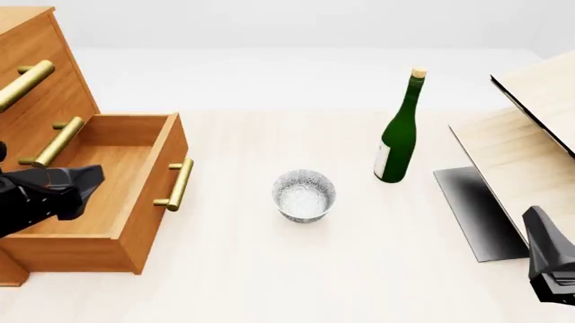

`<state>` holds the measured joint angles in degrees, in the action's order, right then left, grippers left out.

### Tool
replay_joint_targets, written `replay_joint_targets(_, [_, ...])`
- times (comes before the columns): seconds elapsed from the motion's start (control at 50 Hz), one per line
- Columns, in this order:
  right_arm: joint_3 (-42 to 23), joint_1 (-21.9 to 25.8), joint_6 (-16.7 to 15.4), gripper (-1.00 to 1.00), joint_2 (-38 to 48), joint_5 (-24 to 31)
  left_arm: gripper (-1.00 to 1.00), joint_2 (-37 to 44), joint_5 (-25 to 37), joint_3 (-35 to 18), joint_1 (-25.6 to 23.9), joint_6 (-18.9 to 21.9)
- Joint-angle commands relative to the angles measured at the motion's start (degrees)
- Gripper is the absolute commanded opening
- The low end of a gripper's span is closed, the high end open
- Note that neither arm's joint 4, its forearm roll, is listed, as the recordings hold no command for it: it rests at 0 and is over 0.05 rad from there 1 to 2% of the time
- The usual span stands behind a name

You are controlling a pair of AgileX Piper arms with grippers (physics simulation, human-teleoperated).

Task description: Put the bowl in the bottom drawer of the cabinet and close it.

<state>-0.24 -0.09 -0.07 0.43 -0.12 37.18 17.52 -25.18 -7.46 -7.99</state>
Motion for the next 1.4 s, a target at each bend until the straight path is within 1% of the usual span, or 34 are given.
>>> replay_joint_targets(0.02, [0.0,0.0,0.01,1.0,0.0,0.0,1.0,5.09,-2.05,-0.78,0.58,-0.69])
replay_joint_targets(0.18, [0.0,-0.02,0.0,1.0,0.01,0.0,1.0,8.46,-4.59,-0.36,-0.03,-0.17])
replay_joint_targets(0.52, [0.0,0.0,0.01,1.0,0.0,0.0,1.0,12.5,-7.24,0.06,-1.12,0.32])
replay_joint_targets(1.1, [0.0,0.0,0.0,1.0,0.0,0.0,1.0,19.1,-11.42,1.81,-3.14,-0.23])
replay_joint_targets(1.4, [0.0,0.01,0.01,1.0,0.0,0.0,1.0,23.89,-15.54,4.18,-3.13,-1.0])
